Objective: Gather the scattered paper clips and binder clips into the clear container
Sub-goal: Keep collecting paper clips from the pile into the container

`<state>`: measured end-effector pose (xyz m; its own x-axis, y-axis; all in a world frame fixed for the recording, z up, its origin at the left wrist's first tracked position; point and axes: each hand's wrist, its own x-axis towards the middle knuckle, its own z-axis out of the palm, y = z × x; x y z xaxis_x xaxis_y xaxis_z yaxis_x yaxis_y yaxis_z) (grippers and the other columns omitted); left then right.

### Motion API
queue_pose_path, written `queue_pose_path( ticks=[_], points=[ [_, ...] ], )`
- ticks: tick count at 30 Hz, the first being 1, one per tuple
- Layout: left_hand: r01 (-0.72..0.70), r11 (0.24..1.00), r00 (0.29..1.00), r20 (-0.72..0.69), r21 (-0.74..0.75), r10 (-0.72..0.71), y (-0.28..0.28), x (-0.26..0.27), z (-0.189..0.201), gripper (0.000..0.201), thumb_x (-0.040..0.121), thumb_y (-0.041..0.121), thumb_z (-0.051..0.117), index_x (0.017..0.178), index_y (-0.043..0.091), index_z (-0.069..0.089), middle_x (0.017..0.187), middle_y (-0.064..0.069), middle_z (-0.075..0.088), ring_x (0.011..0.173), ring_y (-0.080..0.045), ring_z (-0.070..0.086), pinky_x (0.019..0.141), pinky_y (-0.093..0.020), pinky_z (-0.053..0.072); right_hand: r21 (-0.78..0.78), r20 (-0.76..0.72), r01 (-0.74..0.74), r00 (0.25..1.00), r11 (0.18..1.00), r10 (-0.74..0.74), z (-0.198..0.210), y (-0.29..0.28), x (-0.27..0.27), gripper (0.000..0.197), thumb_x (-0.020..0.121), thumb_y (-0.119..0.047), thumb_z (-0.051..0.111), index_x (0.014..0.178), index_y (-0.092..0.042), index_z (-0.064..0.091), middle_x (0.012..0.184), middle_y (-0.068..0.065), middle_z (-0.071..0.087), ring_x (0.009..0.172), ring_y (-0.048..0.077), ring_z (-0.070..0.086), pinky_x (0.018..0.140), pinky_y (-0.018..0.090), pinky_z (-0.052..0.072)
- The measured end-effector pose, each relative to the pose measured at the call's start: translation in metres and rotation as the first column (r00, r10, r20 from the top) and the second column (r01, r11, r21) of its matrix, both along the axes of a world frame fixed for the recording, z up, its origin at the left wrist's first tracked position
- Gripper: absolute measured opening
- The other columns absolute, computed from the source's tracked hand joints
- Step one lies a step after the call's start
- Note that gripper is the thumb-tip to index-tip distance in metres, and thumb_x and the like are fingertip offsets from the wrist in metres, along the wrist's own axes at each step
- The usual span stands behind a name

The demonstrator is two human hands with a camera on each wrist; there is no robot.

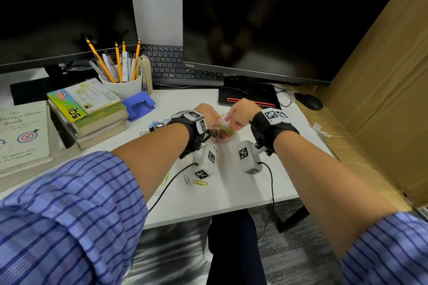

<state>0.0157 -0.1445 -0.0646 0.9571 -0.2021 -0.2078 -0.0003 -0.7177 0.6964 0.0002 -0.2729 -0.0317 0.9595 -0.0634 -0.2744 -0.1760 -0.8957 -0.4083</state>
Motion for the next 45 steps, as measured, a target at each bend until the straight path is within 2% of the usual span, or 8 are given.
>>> queue_pose_path(
  ticks=[8,13,18,22,29,34,38,45],
  points=[
    [0.047,0.997,0.996,-0.067,-0.063,-0.051,-0.011,-0.003,0.005,0.022,0.081,0.016,0.072,0.064,0.016,0.059,0.086,-0.016,0.067,0.100,-0.035,0.069,0.096,-0.044,0.053,0.343,0.016,0.022,0.999,0.939,-0.029,0.001,-0.010,-0.007,0.011,0.086,-0.003,0.060,0.084,-0.013,0.065,0.096,0.015,0.071,0.083,0.022,0.070,0.087,0.039,0.058],
    [0.031,0.999,0.999,0.023,-0.010,-0.030,-0.019,-0.008,0.010,0.025,0.084,0.012,0.068,0.107,0.003,0.071,0.112,-0.012,0.070,0.107,-0.027,0.066,0.096,-0.036,0.053,0.131,0.021,0.069,0.997,0.989,-0.073,-0.003,-0.014,-0.003,0.019,0.087,-0.016,0.064,0.099,-0.005,0.073,0.097,0.010,0.074,0.088,0.019,0.071,0.088,0.036,0.057],
    [0.027,0.999,0.999,0.029,-0.027,-0.026,-0.020,-0.008,0.014,0.015,0.086,0.009,0.064,0.098,0.006,0.073,0.086,-0.004,0.068,0.098,-0.023,0.067,0.093,-0.035,0.054,0.153,-0.057,0.065,0.997,0.986,-0.057,-0.004,-0.014,-0.006,0.028,0.086,-0.005,0.060,0.113,0.001,0.067,0.081,0.004,0.066,0.070,0.014,0.064,0.066,0.024,0.057],
    [0.019,1.000,0.999,0.035,-0.002,-0.019,-0.015,-0.007,0.009,0.022,0.085,0.010,0.066,0.106,0.007,0.073,0.110,-0.007,0.071,0.089,-0.016,0.062,0.094,-0.032,0.053,0.093,-0.032,0.026,0.999,0.995,-0.023,-0.003,-0.010,-0.010,0.028,0.084,0.002,0.060,0.108,-0.011,0.066,0.103,0.010,0.069,0.095,0.022,0.069,0.090,0.038,0.057],
    [0.039,0.997,0.999,-0.025,-0.070,-0.040,-0.013,-0.008,0.008,0.022,0.088,0.006,0.061,0.107,0.008,0.073,0.094,-0.003,0.065,0.092,-0.017,0.062,0.097,-0.034,0.053,0.018,-0.005,0.015,1.000,1.000,-0.015,-0.007,-0.004,-0.012,0.024,0.081,-0.011,0.071,0.105,-0.009,0.070,0.107,0.011,0.070,0.099,0.025,0.069,0.089,0.038,0.057],
    [-0.062,0.962,0.991,-0.135,-0.267,0.026,-0.012,-0.004,0.009,0.020,0.089,-0.003,0.056,0.078,0.009,0.068,0.076,-0.001,0.060,0.077,-0.017,0.059,0.068,-0.020,0.056,0.133,-0.067,0.045,0.997,0.990,-0.037,-0.003,-0.006,-0.009,0.034,0.082,0.001,0.061,0.116,0.000,0.064,0.102,0.009,0.066,0.089,0.021,0.068,0.079,0.034,0.059],
    [-0.011,0.981,0.998,-0.065,-0.194,-0.002,-0.016,-0.004,0.008,0.023,0.089,0.004,0.060,0.108,0.004,0.071,0.094,-0.002,0.065,0.091,-0.015,0.058,0.097,-0.029,0.051,0.225,-0.023,0.024,1.000,0.974,-0.019,-0.002,-0.005,-0.015,0.014,0.080,-0.008,0.072,0.091,-0.014,0.066,0.103,0.013,0.069,0.095,0.024,0.069,0.091,0.038,0.056],
    [-0.042,0.936,0.994,-0.109,-0.349,0.004,-0.024,-0.010,0.009,0.031,0.092,0.000,0.047,0.120,-0.009,0.058,0.119,-0.027,0.063,0.086,-0.023,0.058,0.091,-0.039,0.054,0.051,0.019,0.053,0.998,0.997,-0.054,-0.003,-0.007,-0.010,0.031,0.079,0.003,0.063,0.108,-0.008,0.068,0.106,0.013,0.070,0.099,0.025,0.069,0.088,0.041,0.057]
  ],
)
